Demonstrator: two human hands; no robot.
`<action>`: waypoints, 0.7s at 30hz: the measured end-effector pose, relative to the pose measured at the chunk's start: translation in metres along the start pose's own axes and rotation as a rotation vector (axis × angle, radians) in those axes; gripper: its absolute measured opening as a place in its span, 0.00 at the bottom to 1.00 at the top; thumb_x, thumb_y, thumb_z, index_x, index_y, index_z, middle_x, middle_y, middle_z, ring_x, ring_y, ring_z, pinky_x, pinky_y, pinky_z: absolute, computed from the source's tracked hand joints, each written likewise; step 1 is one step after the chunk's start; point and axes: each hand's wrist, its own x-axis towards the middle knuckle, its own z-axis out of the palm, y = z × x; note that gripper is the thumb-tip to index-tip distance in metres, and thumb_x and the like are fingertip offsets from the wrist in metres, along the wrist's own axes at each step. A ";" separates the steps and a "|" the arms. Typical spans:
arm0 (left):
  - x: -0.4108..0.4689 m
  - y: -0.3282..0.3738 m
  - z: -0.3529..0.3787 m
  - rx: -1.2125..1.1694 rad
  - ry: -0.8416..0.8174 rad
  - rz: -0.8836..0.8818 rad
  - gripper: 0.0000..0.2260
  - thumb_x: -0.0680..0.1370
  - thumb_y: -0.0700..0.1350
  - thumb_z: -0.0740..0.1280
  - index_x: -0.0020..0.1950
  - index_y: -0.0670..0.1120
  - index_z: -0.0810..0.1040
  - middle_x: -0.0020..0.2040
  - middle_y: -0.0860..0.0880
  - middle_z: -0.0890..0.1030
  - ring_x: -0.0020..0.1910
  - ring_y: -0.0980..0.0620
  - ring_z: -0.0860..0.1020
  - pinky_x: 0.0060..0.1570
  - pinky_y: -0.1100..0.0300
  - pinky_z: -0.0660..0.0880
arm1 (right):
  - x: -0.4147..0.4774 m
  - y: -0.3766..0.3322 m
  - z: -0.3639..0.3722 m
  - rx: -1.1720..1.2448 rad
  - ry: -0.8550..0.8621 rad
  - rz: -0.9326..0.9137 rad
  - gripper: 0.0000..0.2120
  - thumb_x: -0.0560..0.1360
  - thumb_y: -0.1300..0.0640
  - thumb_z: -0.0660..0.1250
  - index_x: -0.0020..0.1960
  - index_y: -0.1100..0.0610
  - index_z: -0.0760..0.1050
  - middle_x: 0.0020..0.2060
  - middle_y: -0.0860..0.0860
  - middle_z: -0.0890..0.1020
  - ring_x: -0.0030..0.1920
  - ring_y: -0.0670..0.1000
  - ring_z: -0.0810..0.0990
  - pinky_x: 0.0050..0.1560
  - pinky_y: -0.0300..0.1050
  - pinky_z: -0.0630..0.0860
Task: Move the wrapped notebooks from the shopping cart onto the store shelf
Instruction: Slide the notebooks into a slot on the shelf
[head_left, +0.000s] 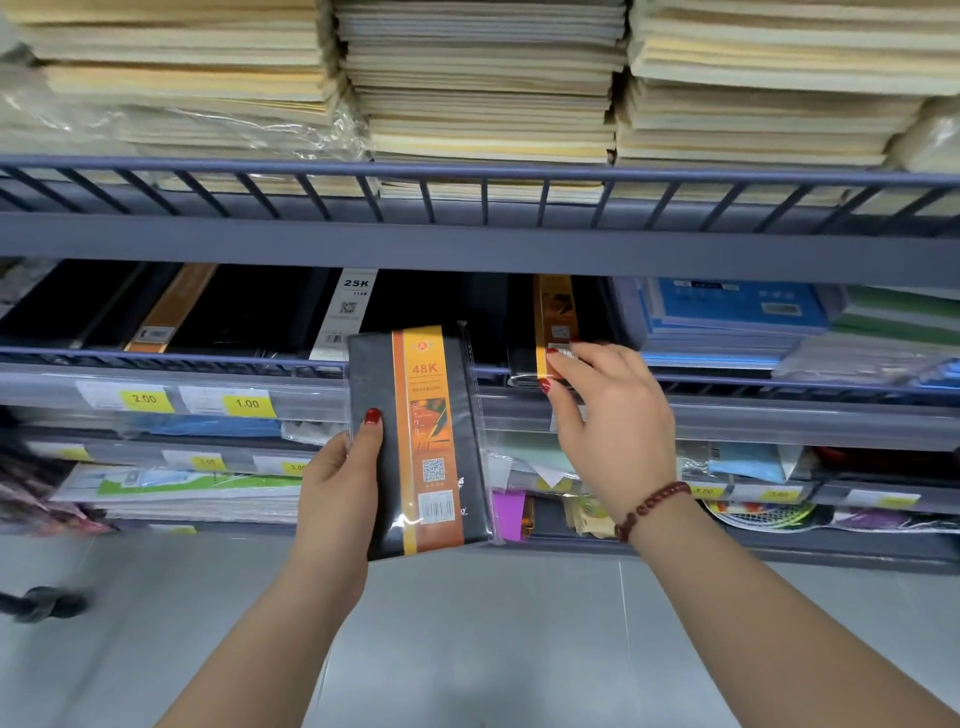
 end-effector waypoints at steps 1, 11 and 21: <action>0.000 0.000 0.000 0.003 0.000 0.005 0.15 0.79 0.54 0.62 0.41 0.44 0.75 0.32 0.52 0.82 0.31 0.54 0.78 0.36 0.59 0.73 | 0.003 0.000 0.002 -0.020 -0.008 -0.003 0.09 0.72 0.60 0.70 0.52 0.56 0.82 0.48 0.52 0.83 0.50 0.57 0.79 0.48 0.48 0.77; 0.001 0.003 0.000 0.005 -0.003 0.003 0.14 0.79 0.54 0.62 0.40 0.45 0.75 0.33 0.53 0.83 0.36 0.51 0.80 0.40 0.57 0.74 | 0.005 0.013 0.013 -0.090 -0.175 0.030 0.15 0.78 0.52 0.60 0.60 0.57 0.77 0.55 0.52 0.81 0.55 0.55 0.76 0.56 0.49 0.73; 0.002 0.009 0.011 0.003 -0.053 0.013 0.15 0.79 0.55 0.61 0.44 0.44 0.75 0.37 0.49 0.82 0.35 0.52 0.77 0.36 0.62 0.72 | -0.002 0.020 0.008 -0.002 -0.267 0.047 0.19 0.76 0.52 0.63 0.66 0.55 0.73 0.60 0.52 0.76 0.62 0.53 0.71 0.65 0.50 0.66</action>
